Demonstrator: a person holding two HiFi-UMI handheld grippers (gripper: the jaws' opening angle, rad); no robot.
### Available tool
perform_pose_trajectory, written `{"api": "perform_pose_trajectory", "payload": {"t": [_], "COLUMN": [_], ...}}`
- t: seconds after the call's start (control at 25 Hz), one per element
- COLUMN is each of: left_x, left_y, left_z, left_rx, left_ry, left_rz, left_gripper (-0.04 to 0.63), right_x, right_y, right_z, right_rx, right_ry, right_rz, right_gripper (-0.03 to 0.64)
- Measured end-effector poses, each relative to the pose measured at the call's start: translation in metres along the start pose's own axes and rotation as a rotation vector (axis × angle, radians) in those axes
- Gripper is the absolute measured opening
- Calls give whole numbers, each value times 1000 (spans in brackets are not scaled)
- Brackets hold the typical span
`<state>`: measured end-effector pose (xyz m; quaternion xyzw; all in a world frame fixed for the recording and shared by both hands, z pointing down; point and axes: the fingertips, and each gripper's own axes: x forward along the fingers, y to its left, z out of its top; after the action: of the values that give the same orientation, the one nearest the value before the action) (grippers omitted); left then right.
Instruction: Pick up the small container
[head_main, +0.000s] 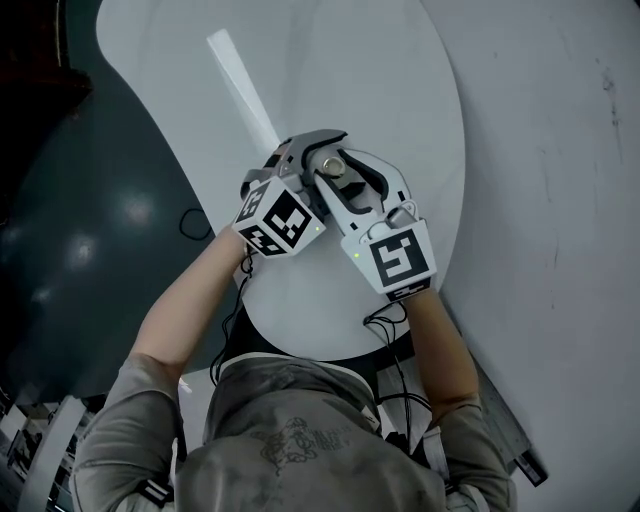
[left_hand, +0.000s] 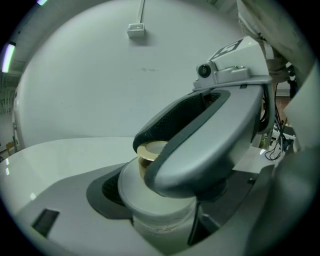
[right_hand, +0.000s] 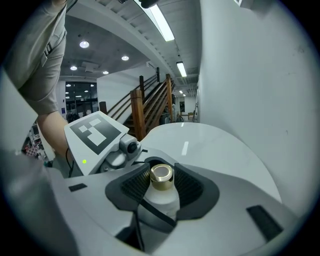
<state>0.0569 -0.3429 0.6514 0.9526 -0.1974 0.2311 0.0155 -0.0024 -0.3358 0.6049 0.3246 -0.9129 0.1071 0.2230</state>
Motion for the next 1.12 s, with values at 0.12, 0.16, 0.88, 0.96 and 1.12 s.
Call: {"api": "perform_pose_trajectory", "payload": {"t": [0.12,0.16,0.88,0.96,1.12], "left_x": [1,1,-50,-62,-84], "left_y": [0,0,-29,-37,-46], "left_z": [0,0,103,123,165], "left_rx": [-6,-11,76,82,101], "left_ry": [3,5,12,14,16], "left_rz": [25,34,71,66,65], "left_gripper": [339,339,339,339,339], "right_x": [-2,-2,-89,-106,-138], "right_y": [1,1,26,32,41], "right_z": [-2,-3,80,96,132], "right_rx": [24,26,-49,-50,-60], "right_ry": [-5,-5,-79,-87,-105], "right_rz": [8,6,-37,-37,-56], "right_gripper": [144,143,137,137,137]}}
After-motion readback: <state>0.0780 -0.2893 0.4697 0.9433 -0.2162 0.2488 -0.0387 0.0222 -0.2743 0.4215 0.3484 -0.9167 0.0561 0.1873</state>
